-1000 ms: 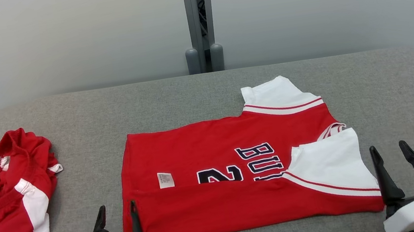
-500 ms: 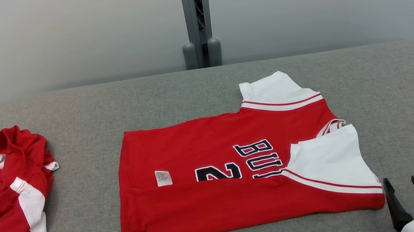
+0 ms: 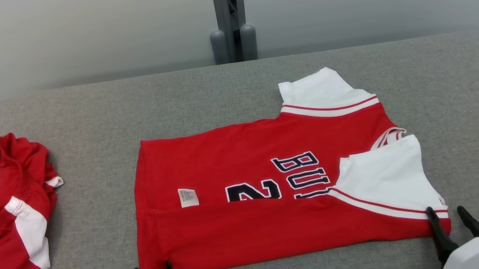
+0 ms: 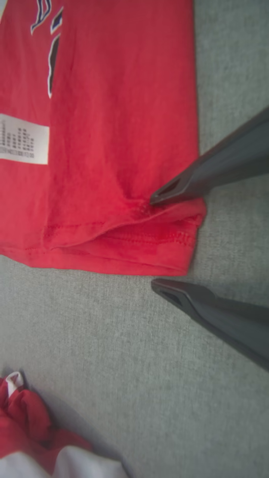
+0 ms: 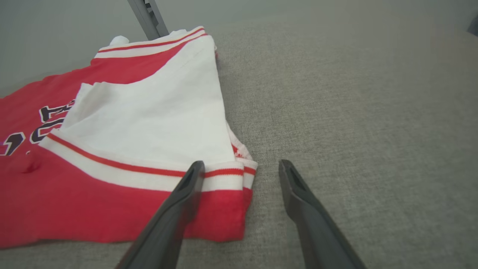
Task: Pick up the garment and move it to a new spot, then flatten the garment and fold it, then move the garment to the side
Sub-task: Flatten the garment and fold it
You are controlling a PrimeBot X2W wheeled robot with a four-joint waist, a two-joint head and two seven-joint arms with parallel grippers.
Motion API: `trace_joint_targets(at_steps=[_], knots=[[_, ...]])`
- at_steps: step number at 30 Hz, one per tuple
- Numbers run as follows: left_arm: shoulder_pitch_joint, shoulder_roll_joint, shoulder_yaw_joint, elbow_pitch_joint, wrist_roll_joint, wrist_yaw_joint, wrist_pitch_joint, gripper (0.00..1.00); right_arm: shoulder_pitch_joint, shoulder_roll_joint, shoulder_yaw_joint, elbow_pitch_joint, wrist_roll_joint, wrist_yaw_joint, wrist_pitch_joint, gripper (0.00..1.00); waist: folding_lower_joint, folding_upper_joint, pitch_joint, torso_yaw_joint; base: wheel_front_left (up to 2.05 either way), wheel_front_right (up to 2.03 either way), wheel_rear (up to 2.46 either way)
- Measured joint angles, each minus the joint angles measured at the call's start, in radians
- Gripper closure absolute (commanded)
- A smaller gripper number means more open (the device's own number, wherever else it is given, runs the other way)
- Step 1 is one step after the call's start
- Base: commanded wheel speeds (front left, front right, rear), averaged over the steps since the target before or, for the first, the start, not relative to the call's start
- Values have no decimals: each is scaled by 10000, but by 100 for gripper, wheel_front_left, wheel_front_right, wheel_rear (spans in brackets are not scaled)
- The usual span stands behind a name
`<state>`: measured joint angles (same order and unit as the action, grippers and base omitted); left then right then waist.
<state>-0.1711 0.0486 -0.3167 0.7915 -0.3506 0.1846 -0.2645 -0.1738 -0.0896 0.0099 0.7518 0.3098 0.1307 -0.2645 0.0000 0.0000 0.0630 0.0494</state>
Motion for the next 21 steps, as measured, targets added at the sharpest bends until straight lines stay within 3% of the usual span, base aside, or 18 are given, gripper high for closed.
trace_joint_targets(at_steps=[7, 8, 9, 11, 12, 14, 21], knots=[[-266, -2, -232, 113, -213, 6, -15, 0, -465, -94, 416, 614, 430, 0, 0, 0, 0, 0, 236, 122, 0, 0, 0], [-291, -2, -268, 138, -242, -4, -17, 7, -513, -111, 468, 673, 493, 0, -2, 0, 0, 0, 253, 141, 0, 0, 0], [-333, -2, -305, 174, -291, -40, -19, 47, -541, -123, 522, 717, 556, 0, -6, 0, 0, 0, 260, 160, 0, 0, 0], [-385, 0, -374, 219, -334, -75, -19, 100, -635, -136, 640, 805, 715, 0, -13, 0, 1, 0, 263, 189, 0, 0, 0], [-391, -2, -412, 228, -374, -88, -19, 100, -654, -140, 679, 834, 786, 0, -13, 50, 0, 0, 254, 199, 0, 0, 0], [-400, -29, -474, 244, -391, -161, -17, 100, -672, -155, 750, 897, 963, 0, -15, 100, 0, 0, 224, 215, 0, 0, 0], [-403, -29, -510, 261, -401, -265, 2, 100, -677, -280, 1133, 826, 1342, 2, 0, 100, 0, 0, 23, 203, 0, 0, 0]])
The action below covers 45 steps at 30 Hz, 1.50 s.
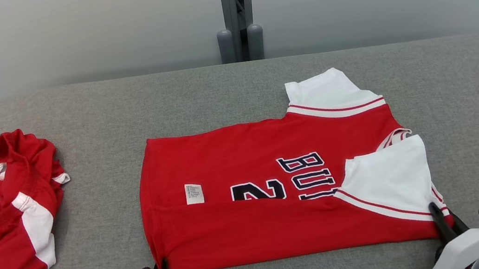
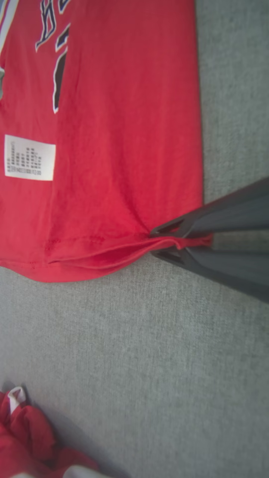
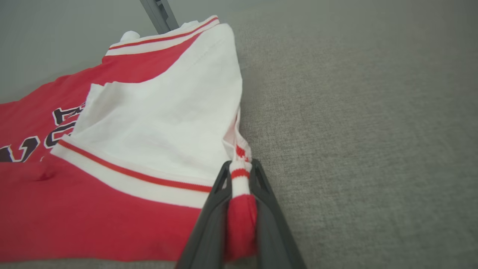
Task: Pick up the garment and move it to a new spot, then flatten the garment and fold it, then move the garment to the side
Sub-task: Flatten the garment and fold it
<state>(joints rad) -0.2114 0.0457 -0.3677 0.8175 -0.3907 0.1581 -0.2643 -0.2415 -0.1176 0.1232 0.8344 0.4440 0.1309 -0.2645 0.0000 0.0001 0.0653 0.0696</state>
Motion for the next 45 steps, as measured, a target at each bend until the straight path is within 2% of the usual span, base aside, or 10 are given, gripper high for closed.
trace_joint_targets(at_steps=[8, 14, 19, 28, 31, 40, 45], knots=[[29, 165, -40, 71, 479, -360, 12, 100, -1, -397, 531, -180, 343, 0, 2, 100, 0, -1, -361, -41, 0, 0, 0], [18, 284, -203, 497, 456, -917, 194, 100, -10, -696, 1244, -205, 1070, 0, 290, 100, 0, 0, -542, -16, 0, 0, 0], [-13, 324, -268, 593, 125, -1559, 740, 100, 61, -961, 1616, -658, 2389, -4, 1467, 100, 0, 0, -643, 5, 0, 0, 0], [10, 886, -558, 167, 17, -2178, 1833, 100, 465, -2125, 2305, -2470, 3799, -2, 3881, 100, 0, 0, -822, -90, 0, 0, 0], [54, 1151, -759, -184, 17, -2362, 2431, 100, 666, -2422, 2159, -2947, 4088, -2, 4541, 100, 0, 0, -891, -103, 0, 0, 0], [744, 1973, -1022, -1753, -309, -2631, 4054, 100, 1632, -2625, 1398, -4217, 4669, -2, 6230, 100, 0, 0, -1072, -118, 0, 0, 0], [1642, 2721, -1133, -3475, -782, -2725, 5425, 100, 2631, -2113, 401, -5003, 5256, -4, 7628, 100, 0, 0, -1158, -95, 0, 0, 0]])
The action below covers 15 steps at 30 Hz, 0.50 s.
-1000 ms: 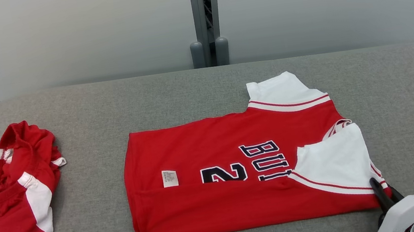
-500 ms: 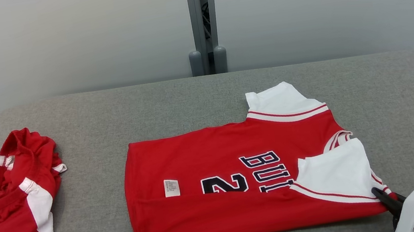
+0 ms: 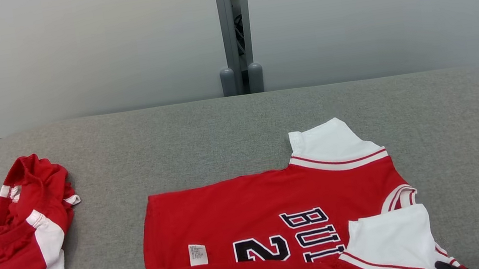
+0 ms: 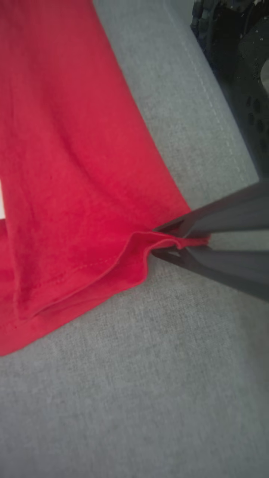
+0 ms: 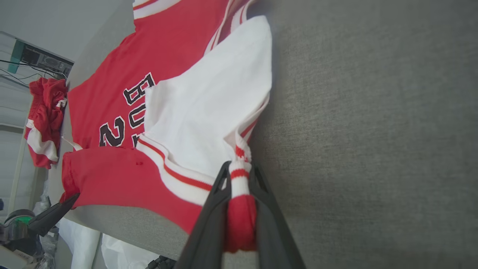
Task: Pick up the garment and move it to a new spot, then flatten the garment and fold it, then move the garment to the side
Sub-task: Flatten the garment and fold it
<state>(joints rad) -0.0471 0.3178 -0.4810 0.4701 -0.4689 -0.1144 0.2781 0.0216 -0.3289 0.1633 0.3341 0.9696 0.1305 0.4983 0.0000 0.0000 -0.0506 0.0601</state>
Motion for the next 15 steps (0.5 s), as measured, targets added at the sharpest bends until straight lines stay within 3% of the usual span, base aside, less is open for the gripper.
trace_joint_targets(at_steps=[13, 14, 15], knots=[[1253, 744, -31, -2474, -545, 280, 1572, 100, 1446, 1358, -2299, -1356, -1191, 0, 2186, 100, 0, 0, 83, 96, 0, 0, 0], [1269, 744, -15, -2568, -548, 336, 1601, 76, 1494, 1499, -2495, -1419, -1294, 0, 2370, 51, 0, 0, 97, 104, 0, 0, 0], [1276, 750, 10, -2652, -545, 422, 1561, 42, 1533, 1647, -2642, -1538, -1473, 0, 2449, 0, 0, 1, 111, 112, 0, 0, 0]])
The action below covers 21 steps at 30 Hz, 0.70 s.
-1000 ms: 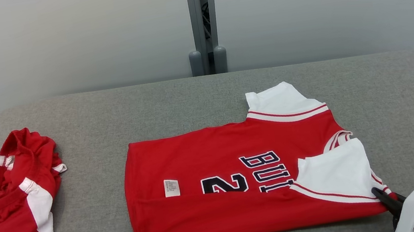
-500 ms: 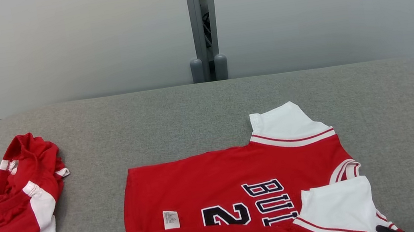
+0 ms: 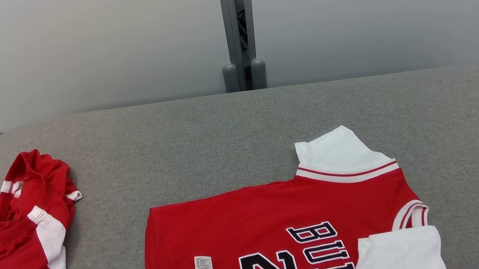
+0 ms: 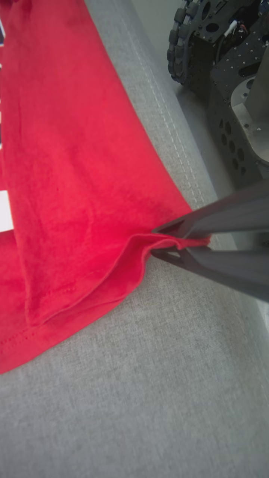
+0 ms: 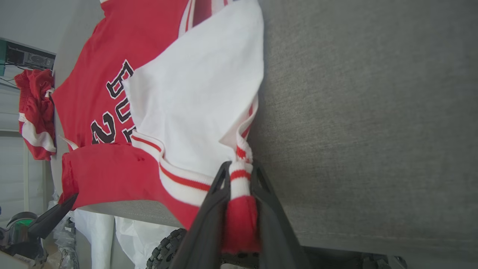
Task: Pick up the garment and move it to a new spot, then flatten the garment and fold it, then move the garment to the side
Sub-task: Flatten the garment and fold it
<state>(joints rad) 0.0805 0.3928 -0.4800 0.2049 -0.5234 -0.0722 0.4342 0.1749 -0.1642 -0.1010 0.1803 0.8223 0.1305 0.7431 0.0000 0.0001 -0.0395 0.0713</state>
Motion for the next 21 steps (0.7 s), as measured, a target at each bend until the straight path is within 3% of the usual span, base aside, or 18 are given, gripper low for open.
trace_joint_targets(at_steps=[1, 10, 13, 17, 21], knots=[[0, 0, 33, -56, 10, 52, -33, 0, -10, 171, -257, -65, -125, 0, 169, 0, 0, 0, 9, 6, 0, 0, 0], [-2, 234, 364, -435, -77, 464, 65, 0, -547, 934, -1946, -1133, -1344, -2, 986, 0, 0, 0, 39, 19, 0, 0, 0], [-221, 453, 673, -635, 247, 878, -272, 0, -879, 986, -2249, -1473, -1939, -2, 913, 0, 0, -1, 59, 28, 0, 0, 0], [-868, 460, 1160, -715, 807, 1620, -1256, 0, -1396, 970, -2163, -1919, -2562, -2, -194, 0, 0, 0, 97, 65, 0, 0, 0], [-1337, 40, 1365, -604, 1066, 1990, -2339, 0, -1955, 297, -1298, -2077, -3035, 4, -2692, 0, 0, 0, 158, 38, 0, 0, 0]])
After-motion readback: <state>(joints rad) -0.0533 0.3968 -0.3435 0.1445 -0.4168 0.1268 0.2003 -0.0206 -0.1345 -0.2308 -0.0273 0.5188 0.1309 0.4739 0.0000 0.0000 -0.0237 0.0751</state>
